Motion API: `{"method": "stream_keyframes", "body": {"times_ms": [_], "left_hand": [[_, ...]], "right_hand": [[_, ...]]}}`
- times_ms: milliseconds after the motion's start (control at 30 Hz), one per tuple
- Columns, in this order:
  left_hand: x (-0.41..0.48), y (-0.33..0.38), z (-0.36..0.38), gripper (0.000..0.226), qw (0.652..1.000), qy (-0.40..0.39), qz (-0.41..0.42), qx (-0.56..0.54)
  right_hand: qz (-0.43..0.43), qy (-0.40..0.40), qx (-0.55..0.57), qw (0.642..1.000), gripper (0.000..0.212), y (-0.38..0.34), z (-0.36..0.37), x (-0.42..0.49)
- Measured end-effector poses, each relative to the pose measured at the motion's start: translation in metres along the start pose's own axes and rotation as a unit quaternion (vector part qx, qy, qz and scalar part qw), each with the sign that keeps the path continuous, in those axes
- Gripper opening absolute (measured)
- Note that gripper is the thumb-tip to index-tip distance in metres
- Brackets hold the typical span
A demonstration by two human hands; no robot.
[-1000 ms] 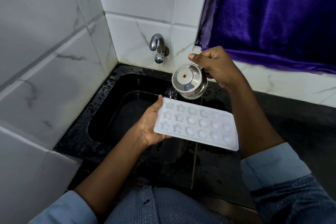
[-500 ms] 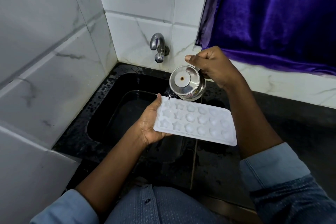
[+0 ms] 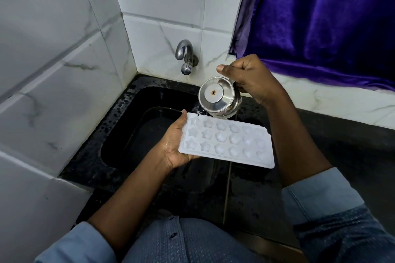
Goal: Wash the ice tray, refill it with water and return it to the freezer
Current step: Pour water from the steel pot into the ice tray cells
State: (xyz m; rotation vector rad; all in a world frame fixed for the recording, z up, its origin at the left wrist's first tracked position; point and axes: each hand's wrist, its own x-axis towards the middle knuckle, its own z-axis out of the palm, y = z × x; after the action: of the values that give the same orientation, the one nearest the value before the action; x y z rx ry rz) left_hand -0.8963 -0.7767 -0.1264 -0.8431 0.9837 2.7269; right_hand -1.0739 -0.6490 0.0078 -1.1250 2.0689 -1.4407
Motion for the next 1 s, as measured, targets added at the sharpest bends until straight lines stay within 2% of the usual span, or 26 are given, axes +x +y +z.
{"method": "stream_keyframes", "body": {"times_ms": [700,1000], "left_hand": [[-0.007,0.01,-0.019,0.084,0.999,-0.019,0.013,-0.024],[-0.01,0.013,-0.019,0.082,1.0,-0.004,0.016,-0.016]], "right_hand": [[0.001,0.02,-0.013,1.0,0.061,-0.003,-0.005,-0.005],[0.005,0.016,-0.006,1.0,0.063,-0.002,-0.005,-0.001]]}}
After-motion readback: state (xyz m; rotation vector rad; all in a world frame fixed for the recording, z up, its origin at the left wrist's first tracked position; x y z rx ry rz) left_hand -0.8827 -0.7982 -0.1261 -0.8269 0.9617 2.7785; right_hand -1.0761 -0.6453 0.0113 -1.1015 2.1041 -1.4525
